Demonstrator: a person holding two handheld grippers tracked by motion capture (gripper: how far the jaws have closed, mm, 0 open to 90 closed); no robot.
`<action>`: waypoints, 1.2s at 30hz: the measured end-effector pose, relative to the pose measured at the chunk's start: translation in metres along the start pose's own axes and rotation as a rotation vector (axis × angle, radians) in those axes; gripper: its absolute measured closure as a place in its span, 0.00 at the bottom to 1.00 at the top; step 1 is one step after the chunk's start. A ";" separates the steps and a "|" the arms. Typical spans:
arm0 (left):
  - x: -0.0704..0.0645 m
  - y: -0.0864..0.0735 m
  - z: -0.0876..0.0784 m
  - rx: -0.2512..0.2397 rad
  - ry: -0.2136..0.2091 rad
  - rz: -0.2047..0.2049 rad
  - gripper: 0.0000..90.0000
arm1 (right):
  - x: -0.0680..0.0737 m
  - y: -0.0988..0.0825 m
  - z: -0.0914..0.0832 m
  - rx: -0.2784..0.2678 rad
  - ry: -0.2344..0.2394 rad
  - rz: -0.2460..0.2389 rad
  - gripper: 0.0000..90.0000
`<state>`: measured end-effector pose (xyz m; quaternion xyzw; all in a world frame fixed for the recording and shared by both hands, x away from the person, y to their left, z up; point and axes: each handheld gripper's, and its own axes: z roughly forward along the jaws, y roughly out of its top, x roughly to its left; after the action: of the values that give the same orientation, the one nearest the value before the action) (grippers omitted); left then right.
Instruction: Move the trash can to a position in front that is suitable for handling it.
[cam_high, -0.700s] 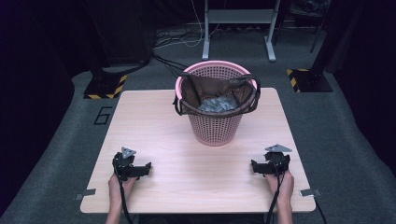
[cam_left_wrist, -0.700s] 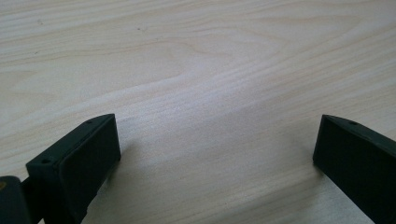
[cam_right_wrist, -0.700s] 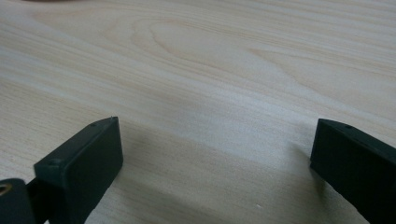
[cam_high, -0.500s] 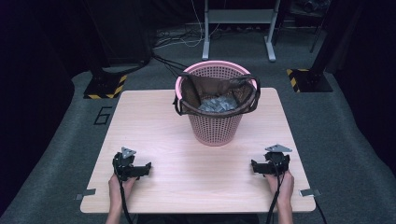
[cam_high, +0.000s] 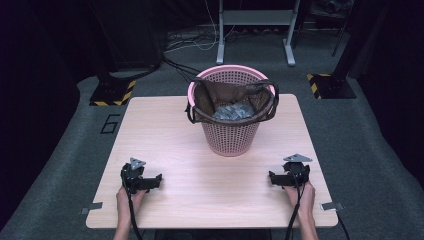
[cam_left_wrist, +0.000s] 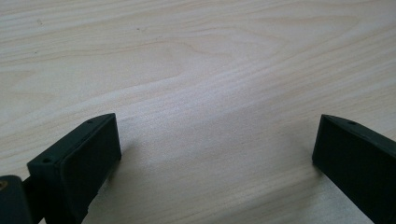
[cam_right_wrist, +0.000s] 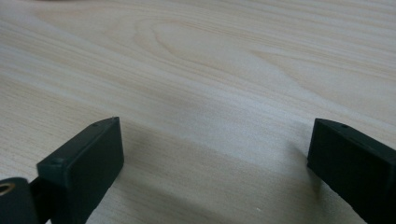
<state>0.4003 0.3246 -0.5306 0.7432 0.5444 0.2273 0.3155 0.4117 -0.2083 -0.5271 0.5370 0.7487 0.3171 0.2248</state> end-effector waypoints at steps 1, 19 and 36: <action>0.000 0.000 0.000 0.000 0.000 0.000 0.01 | -0.001 0.001 0.000 0.002 0.006 -0.002 0.03; 0.000 0.000 0.000 -0.001 -0.001 -0.001 0.01 | 0.001 0.046 0.005 0.024 0.096 0.005 0.05; 0.000 0.000 0.000 -0.001 -0.003 0.001 0.01 | -0.008 0.097 -0.012 -0.014 0.116 0.003 0.07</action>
<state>0.4003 0.3248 -0.5307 0.7438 0.5435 0.2267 0.3163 0.4704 -0.1974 -0.4492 0.5173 0.7574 0.3533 0.1841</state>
